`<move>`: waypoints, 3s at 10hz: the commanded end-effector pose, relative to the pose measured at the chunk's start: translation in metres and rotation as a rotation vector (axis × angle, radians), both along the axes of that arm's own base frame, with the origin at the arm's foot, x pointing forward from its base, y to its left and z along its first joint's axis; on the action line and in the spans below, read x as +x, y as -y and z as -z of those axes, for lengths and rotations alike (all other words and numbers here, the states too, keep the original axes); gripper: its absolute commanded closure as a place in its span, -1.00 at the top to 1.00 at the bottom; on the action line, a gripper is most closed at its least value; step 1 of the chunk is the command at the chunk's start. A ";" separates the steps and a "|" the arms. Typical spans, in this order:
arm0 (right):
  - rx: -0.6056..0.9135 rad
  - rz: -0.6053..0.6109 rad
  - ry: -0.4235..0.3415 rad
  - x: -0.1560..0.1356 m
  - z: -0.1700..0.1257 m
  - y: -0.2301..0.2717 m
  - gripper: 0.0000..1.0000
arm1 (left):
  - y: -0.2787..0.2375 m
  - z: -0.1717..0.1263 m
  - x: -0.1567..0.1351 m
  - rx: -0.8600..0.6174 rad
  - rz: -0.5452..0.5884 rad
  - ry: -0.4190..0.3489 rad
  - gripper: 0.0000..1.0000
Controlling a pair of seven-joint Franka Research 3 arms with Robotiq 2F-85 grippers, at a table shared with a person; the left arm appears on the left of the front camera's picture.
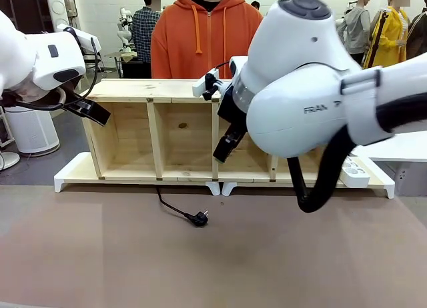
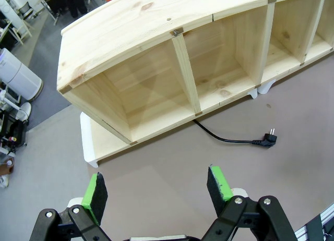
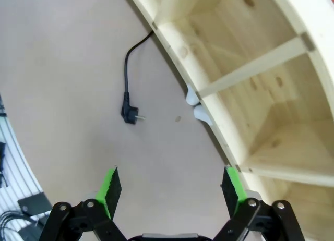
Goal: Perform cable management.
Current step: When the cord part of the Power Cable appears at the lower middle area of the table and stops, grasp the cord part of the Power Cable.
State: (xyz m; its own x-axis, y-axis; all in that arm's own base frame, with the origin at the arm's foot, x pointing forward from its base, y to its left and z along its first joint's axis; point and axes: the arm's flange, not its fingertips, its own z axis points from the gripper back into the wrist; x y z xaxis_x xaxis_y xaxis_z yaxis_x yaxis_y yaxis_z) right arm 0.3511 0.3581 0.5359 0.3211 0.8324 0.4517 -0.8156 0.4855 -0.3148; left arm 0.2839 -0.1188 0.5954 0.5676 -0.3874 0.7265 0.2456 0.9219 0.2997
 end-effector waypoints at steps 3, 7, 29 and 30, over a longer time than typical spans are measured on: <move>0.010 -0.100 -0.117 0.029 0.021 -0.038 1.00 | 0.001 0.000 0.002 -0.001 0.004 0.012 1.00; 0.012 -0.085 -0.129 0.029 0.033 -0.050 1.00 | 0.001 0.000 0.002 -0.001 0.004 0.012 1.00; -0.076 -0.319 -0.523 0.119 0.174 -0.115 1.00 | 0.001 0.000 0.002 -0.001 0.004 0.012 1.00; -0.097 -0.326 -0.544 0.123 0.183 -0.117 1.00 | 0.001 0.000 0.002 -0.001 0.004 0.012 1.00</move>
State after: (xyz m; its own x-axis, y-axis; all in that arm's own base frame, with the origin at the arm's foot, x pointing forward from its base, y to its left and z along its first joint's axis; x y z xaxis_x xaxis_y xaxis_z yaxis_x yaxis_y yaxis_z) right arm 0.4677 0.4700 0.3502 0.2406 0.9417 0.2351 -0.9670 0.2118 0.1413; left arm 0.2842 -0.1191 0.5958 0.5672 -0.3875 0.7267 0.2462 0.9218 0.2995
